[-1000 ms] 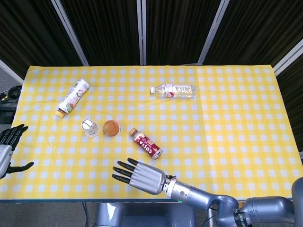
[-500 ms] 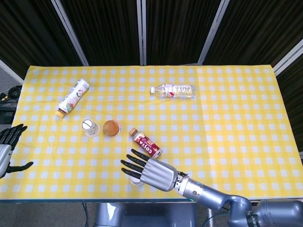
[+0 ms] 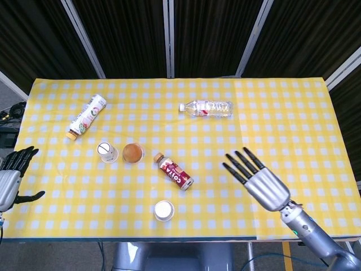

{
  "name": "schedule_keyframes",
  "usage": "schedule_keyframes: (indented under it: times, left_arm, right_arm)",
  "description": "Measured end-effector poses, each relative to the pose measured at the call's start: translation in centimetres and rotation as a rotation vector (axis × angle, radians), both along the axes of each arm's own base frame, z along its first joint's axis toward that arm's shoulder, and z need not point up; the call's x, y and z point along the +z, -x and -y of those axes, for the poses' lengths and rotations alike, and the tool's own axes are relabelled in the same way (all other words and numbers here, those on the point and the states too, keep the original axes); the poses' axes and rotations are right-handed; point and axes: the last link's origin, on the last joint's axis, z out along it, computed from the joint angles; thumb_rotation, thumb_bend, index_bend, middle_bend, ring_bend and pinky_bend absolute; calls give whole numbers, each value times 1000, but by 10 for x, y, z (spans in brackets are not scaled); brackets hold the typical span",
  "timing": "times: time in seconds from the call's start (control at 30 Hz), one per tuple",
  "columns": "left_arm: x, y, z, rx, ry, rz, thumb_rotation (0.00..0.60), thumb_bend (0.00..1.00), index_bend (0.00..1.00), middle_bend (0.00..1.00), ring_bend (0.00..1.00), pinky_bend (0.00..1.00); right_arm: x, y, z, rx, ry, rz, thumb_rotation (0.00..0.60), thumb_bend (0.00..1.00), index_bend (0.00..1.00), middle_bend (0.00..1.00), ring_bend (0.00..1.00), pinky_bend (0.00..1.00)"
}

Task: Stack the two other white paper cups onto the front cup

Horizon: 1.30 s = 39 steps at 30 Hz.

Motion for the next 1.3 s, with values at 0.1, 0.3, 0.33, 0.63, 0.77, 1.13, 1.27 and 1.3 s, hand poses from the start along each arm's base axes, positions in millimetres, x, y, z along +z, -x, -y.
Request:
schedule_keyframes:
  times: [0.1,0.3,0.33,0.63,0.77,1.13,1.27,1.3]
  left_arm:
    - [-1,-6,-7,-22,1,-11,600,7,0,0,0,0]
    - [-10,-30,-46,-97,60,-45,600,7,0,0,0,0]
    - [-13,-35,-54,-110,78,-51,600,7,0,0,0,0]
    - [-47,-65,-120,-216,177,-86,600,8,99,66,12,102]
    - [-69,-70,-142,-235,226,-104,600,16,103,82,49,169]
    - [-115,-69,-174,-177,317,-136,600,58,162,176,156,323]
    - [-122,-66,-177,-159,312,-152,600,105,256,278,246,414]
    - [-124,-66,-177,-155,311,-150,600,108,269,289,255,428]
  right_arm:
    - [8,20,-12,-154,34,58,600,0,0,0,0,0]
    - [22,45,-35,-388,84,274,600,0,0,0,0,0]
    - [24,48,-39,-411,96,303,600,0,0,0,0,0]
    - [30,57,-48,-477,143,333,600,0,0,0,0,0]
    - [33,57,-48,-474,158,340,600,0,0,0,0,0]
    - [38,61,-47,-497,169,359,600,0,0,0,0,0]
    - [38,61,-47,-500,164,357,600,0,0,0,0,0]
    - [38,61,-47,-501,165,357,600,0,0,0,0,0]
